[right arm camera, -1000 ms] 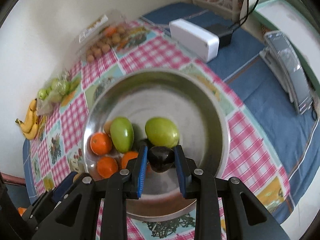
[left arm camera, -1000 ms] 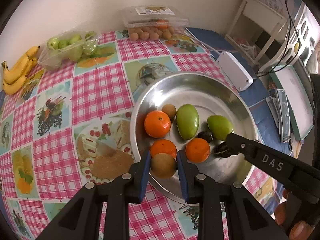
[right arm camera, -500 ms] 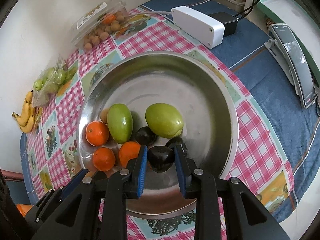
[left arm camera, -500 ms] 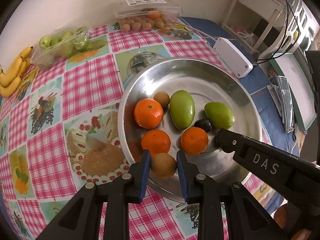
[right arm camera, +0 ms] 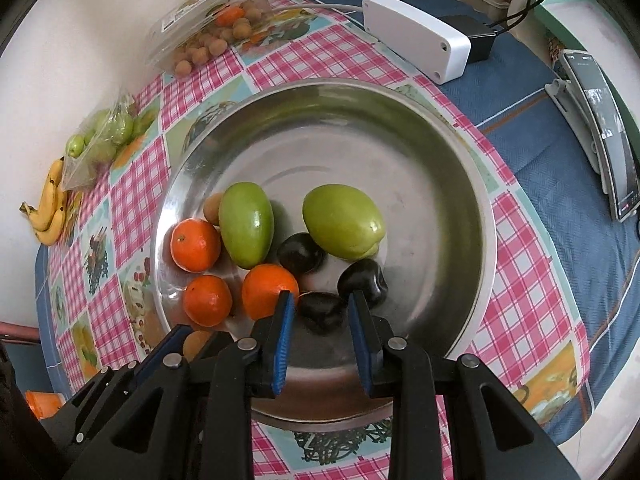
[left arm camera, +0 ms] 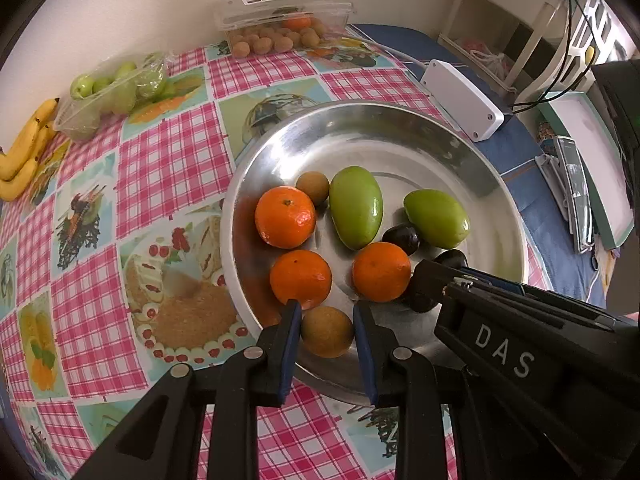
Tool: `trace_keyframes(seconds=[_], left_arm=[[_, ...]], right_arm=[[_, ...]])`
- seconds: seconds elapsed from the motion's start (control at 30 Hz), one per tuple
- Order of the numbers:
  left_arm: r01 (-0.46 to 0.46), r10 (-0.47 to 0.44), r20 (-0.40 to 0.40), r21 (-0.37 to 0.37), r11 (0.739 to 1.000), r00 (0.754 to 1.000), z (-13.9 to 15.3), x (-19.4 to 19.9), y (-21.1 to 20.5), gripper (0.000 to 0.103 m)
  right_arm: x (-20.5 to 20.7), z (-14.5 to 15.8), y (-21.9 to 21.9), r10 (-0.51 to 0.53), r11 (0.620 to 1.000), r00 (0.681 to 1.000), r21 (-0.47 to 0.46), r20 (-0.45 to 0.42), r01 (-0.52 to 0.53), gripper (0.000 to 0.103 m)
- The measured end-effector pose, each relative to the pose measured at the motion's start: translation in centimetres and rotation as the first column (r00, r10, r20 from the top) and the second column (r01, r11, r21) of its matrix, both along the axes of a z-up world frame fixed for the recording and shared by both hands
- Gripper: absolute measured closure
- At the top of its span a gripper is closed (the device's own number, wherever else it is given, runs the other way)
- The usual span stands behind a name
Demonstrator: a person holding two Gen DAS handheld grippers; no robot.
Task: Organize fruits
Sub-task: 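Open the left tool to drop the kiwi while the right tool drops the plum into the bowl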
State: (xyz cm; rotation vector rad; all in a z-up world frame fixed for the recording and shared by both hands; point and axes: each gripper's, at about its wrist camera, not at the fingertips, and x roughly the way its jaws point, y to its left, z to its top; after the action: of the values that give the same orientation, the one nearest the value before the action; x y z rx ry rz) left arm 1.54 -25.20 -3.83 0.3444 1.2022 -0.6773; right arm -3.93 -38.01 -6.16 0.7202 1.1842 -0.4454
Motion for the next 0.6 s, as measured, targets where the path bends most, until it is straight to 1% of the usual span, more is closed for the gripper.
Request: trace_keyframes(seconds=[0.43, 0.6], left_arm=[[0.002, -0.002, -0.001, -0.006, 1.0, 1.0, 0.27, 0.16, 0.05, 0.072], [-0.027, 0.027, -0.001, -0.018, 0.999, 1.0, 0.68, 0.81, 0.84, 0.072]], right_arm=[[-0.35, 0.68, -0.21, -0.017, 1.0, 0.999, -0.007, 0.027, 0.017, 0.072], [-0.28, 0.63, -0.28, -0.019, 1.0, 0.999, -0.007, 0.026, 0.019, 0.072]])
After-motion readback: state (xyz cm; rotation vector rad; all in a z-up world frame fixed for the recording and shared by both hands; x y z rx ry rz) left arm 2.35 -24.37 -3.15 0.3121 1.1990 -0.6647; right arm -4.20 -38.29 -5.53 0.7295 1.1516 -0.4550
